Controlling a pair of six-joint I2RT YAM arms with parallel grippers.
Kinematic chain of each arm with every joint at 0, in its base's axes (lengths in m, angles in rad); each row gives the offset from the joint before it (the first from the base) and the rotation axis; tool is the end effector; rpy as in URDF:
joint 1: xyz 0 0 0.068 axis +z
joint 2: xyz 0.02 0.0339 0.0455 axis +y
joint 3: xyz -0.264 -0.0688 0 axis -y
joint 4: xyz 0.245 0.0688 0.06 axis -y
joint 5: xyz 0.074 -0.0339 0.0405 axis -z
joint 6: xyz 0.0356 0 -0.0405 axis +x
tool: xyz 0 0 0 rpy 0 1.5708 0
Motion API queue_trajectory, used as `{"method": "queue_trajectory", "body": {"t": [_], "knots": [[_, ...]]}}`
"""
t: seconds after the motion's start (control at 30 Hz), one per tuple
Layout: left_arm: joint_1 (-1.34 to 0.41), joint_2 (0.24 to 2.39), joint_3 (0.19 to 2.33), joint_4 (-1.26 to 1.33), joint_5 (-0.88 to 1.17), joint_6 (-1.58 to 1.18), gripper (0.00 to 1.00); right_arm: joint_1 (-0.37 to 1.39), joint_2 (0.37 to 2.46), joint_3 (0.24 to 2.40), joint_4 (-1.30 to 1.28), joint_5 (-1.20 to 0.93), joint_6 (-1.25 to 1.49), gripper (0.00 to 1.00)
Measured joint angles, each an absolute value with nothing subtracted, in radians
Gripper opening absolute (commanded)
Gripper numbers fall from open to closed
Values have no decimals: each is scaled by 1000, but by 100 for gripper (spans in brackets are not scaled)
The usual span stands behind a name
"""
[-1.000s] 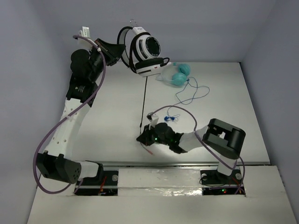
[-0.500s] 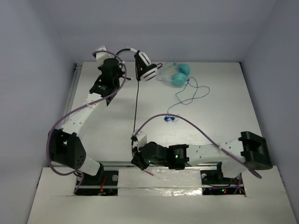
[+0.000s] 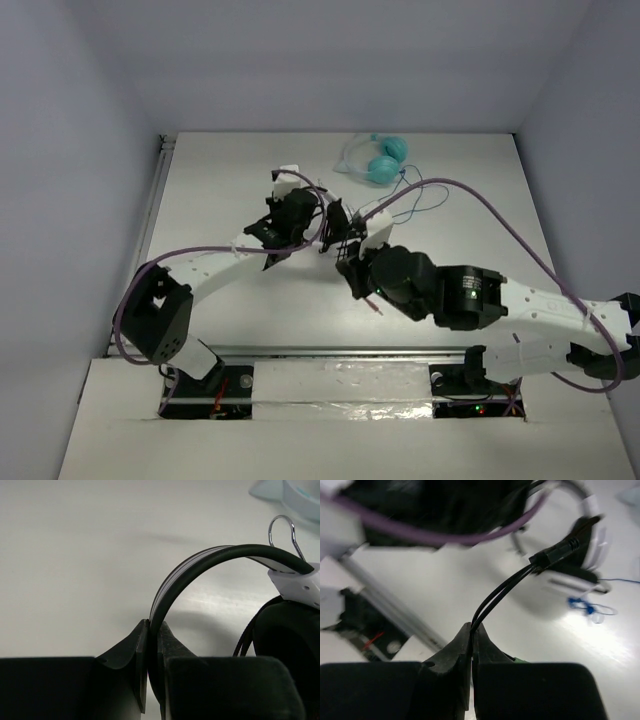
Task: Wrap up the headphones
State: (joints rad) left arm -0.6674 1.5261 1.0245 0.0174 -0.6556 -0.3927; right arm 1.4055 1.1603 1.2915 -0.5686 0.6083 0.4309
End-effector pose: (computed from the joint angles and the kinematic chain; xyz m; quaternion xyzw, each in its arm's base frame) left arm 0.2823 -0.1948 0.2645 -0.0539 0.8256 -0.0097 0.5616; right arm 0.0601 0.2365 0.4034 -0.2349 0.7865 0.2535 0.5118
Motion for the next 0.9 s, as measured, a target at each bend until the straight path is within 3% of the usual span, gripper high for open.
{"method": "queue_trajectory", "body": {"t": [0.33,0.57,0.9], "knots": [[-765,1340,826,-22,-493,-407,0,1086,1140,1257,-531,658,259,0],[-762,1273,820,-38,-271,-354,0,913,1159,1194,-417,640,192,0],[-532,1133,876,-38,134,-328,0,834,1117,1027,-355,626,269,0]]}}
